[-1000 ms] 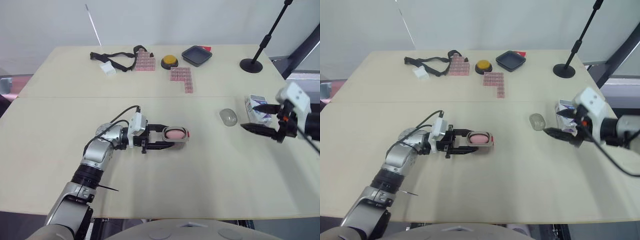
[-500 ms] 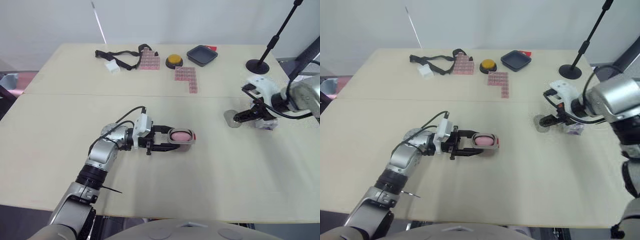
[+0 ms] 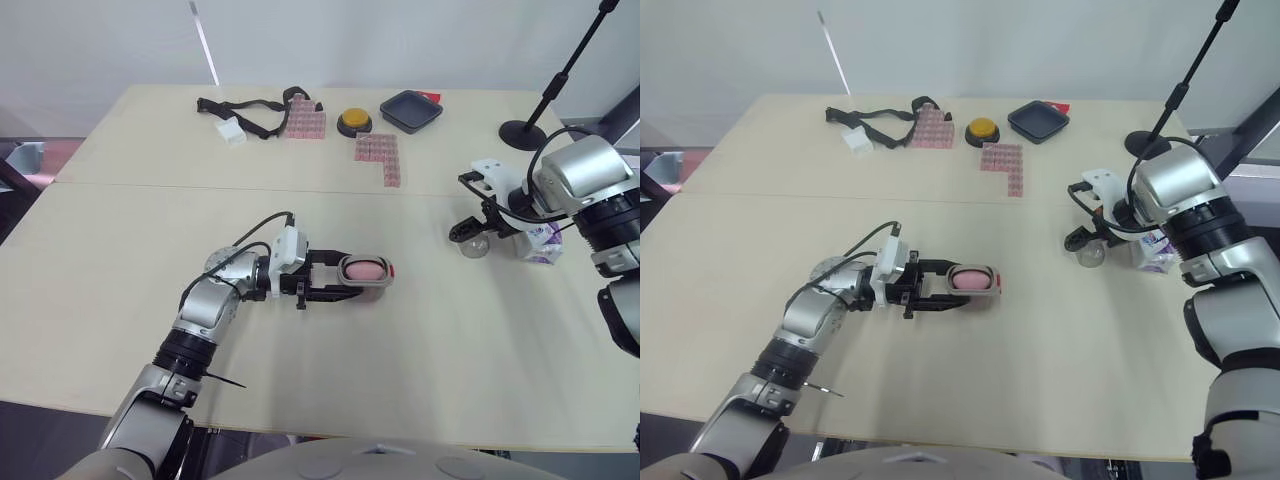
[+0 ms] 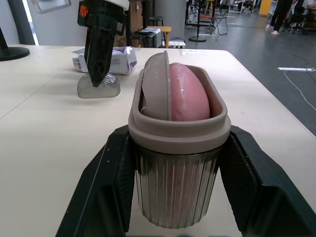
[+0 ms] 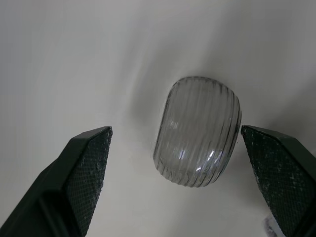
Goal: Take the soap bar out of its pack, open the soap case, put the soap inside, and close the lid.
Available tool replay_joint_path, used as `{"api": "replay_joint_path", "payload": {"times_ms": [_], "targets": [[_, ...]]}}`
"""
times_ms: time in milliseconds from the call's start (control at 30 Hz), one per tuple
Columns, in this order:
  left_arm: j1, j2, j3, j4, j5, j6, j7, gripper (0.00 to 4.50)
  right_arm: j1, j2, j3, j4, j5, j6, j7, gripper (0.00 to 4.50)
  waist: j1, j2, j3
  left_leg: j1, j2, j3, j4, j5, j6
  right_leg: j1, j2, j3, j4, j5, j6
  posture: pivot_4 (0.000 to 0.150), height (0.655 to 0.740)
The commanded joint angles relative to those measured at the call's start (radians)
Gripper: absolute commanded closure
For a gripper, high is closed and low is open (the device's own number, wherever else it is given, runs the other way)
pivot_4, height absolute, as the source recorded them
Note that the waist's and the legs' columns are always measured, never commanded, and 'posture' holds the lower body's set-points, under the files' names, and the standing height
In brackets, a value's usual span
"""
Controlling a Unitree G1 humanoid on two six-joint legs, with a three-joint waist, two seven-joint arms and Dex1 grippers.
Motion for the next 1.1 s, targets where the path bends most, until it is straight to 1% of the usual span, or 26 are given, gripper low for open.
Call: {"api": "replay_joint_path", "payload": {"times_ms": [33, 200, 400, 533, 667, 700, 800, 867, 933, 1033, 1100], "targets": [[-0.007, 0.001, 0.008, -0.042, -0.011, 0.0, 0.005, 2.57, -0.035, -0.009, -0.002, 0.009, -0.032, -0.014, 0.018, 0.02, 0.0, 0.0, 0.0, 0.0, 0.0, 0.0, 0.0, 0.0, 0.0, 0.0, 0.0, 0.0, 0.0, 0.0, 0.0, 0.15, 0.74], [-0.006, 0.004, 0.007, -0.048, -0.012, 0.009, 0.009, 2.57, -0.02, -0.007, -0.002, 0.015, -0.042, 0.002, 0.032, 0.02, 0.0, 0.0, 0.0, 0.0, 0.0, 0.0, 0.0, 0.0, 0.0, -0.001, 0.0, 0.0, 0.001, 0.0, 0.0, 0.15, 0.74], [-0.012, 0.002, 0.006, -0.051, -0.012, 0.018, 0.012, 2.57, -0.01, 0.025, -0.04, 0.047, -0.049, 0.019, 0.01, 0.02, 0.0, 0.0, 0.0, -0.001, 0.0, 0.001, 0.0, 0.0, 0.0, -0.002, 0.0, 0.001, 0.001, 0.0, 0.0, 0.15, 0.74], [-0.009, 0.002, 0.005, -0.057, -0.012, 0.022, 0.016, 2.57, -0.001, 0.023, -0.034, 0.053, -0.057, 0.018, 0.01, 1.13, 0.002, 0.0, 0.0, -0.001, 0.0, 0.001, 0.001, 0.0, 0.0, -0.002, 0.0, 0.001, 0.002, 0.0, 0.0, 0.15, 0.74], [-0.001, 0.001, -0.001, -0.067, -0.009, 0.025, 0.022, 2.57, 0.01, 0.019, -0.036, 0.049, -0.063, 0.012, 0.005, 2.47, 0.002, 0.0, 0.0, -0.002, 0.0, 0.001, 0.002, 0.0, 0.0, -0.003, 0.0, 0.001, 0.002, 0.0, 0.0, 0.15, 0.74], [0.0, 0.001, -0.002, -0.068, -0.009, 0.026, 0.022, 2.57, 0.011, 0.016, -0.034, 0.047, -0.064, 0.009, 0.007, 2.58, 0.001, 0.0, 0.0, -0.002, 0.001, 0.001, 0.002, 0.0, 0.0, -0.003, 0.0, 0.001, 0.002, 0.0, 0.0, 0.15, 0.74], [0.002, 0.002, -0.004, -0.069, -0.008, 0.027, 0.023, 2.57, 0.011, 0.005, -0.025, 0.027, -0.063, 0.001, 0.018, 2.58, 0.001, 0.0, 0.0, -0.002, 0.001, 0.001, 0.002, 0.0, 0.0, -0.003, 0.0, 0.001, 0.003, 0.0, 0.0, 0.15, 0.74], [0.0, 0.001, -0.004, -0.064, -0.004, 0.025, 0.024, 2.57, 0.019, -0.017, -0.018, -0.037, -0.05, -0.045, 0.058, 2.58, 0.003, 0.0, 0.0, -0.002, 0.001, 0.001, 0.003, 0.0, 0.0, -0.003, 0.0, 0.001, 0.003, 0.0, 0.0, 0.15, 0.74], [-0.004, 0.0, -0.004, -0.058, -0.002, 0.022, 0.024, 2.57, 0.04, -0.06, -0.004, -0.148, -0.046, -0.16, 0.138, 2.58, 0.004, 0.0, 0.0, -0.002, 0.001, 0.001, 0.003, 0.0, 0.0, -0.003, 0.0, 0.0, 0.003, 0.0, 0.0, 0.15, 0.74], [-0.01, -0.001, -0.003, -0.05, 0.002, 0.019, 0.023, 2.57, 0.057, -0.137, 0.021, -0.31, -0.051, -0.363, 0.316, 2.58, 0.004, 0.0, 0.0, -0.006, 0.001, 0.001, 0.004, 0.0, 0.0, -0.006, 0.001, 0.0, 0.004, 0.0, 0.0, 0.15, 0.74], [-0.013, -0.002, -0.003, -0.045, 0.003, 0.018, 0.021, 2.57, 0.05, -0.171, 0.023, -0.377, -0.051, -0.447, 0.414, 2.58, 0.003, 0.0, 0.0, -0.007, 0.002, 0.001, 0.004, 0.0, 0.0, -0.007, 0.001, 0.0, 0.004, 0.0, 0.0, 0.15, 0.74]]}}
